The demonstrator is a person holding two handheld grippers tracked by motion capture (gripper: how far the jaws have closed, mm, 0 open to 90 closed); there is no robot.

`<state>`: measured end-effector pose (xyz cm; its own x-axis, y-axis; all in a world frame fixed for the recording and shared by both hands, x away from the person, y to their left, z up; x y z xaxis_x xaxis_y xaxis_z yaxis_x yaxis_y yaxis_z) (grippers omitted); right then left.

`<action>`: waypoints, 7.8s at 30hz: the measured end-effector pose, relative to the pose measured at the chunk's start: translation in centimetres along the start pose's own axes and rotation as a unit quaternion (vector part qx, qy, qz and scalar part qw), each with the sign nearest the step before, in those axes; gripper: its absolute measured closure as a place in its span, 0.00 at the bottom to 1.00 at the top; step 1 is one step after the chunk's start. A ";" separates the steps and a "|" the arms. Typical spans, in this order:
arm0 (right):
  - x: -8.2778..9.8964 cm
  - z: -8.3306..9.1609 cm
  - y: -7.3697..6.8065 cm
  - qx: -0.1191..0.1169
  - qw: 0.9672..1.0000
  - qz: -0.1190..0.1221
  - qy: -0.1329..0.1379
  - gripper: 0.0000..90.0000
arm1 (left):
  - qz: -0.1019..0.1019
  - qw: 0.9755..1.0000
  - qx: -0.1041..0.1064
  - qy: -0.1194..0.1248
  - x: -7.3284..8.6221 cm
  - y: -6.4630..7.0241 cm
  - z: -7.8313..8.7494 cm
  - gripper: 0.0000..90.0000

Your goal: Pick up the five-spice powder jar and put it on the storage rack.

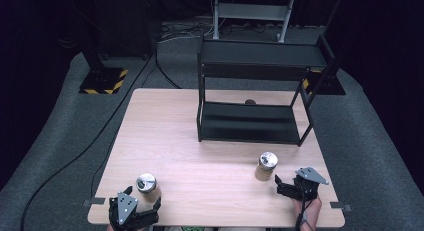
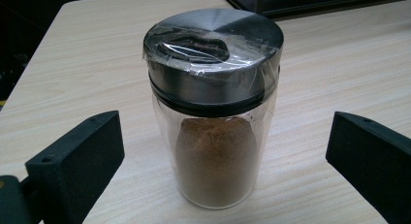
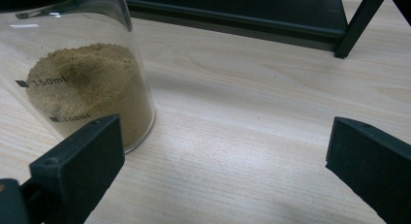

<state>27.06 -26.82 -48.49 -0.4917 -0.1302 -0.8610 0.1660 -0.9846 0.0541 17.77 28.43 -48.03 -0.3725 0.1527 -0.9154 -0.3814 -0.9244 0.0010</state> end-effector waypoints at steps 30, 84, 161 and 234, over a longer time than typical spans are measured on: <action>-0.1 0.0 -0.2 0.002 1.000 0.006 -0.004 0.00 | 0.016 1.000 0.006 -0.017 0.0 -0.8 -2.3 0.00; -0.2 -0.1 -0.4 0.004 1.000 0.015 -0.007 0.00 | 0.028 1.000 0.003 -0.008 0.9 -0.8 -3.5 0.35; -0.2 -0.1 -0.3 -0.001 1.000 0.017 -0.006 0.00 | -0.037 0.995 0.090 -0.005 -4.9 1.1 -4.9 0.35; -0.2 -0.1 -0.3 -0.001 1.000 0.020 -0.007 0.00 | -0.081 0.982 0.172 -0.002 -9.9 3.7 -10.4 0.35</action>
<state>27.18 -26.44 -48.41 -0.4963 -0.1713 -0.8511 0.1881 -0.9783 0.0873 28.84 19.85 -43.15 -0.2853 0.2901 -0.9135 -0.6995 -0.7146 -0.0085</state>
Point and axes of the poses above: each handheld gripper's, and its own axes: z roughly backward along the jaws, x roughly out of its underside, y roughly to its right, the point moved 6 cm from there along -z, roughly forward along the jaws, and after that the axes turned 5 degrees about x, right-handed, at the moved point
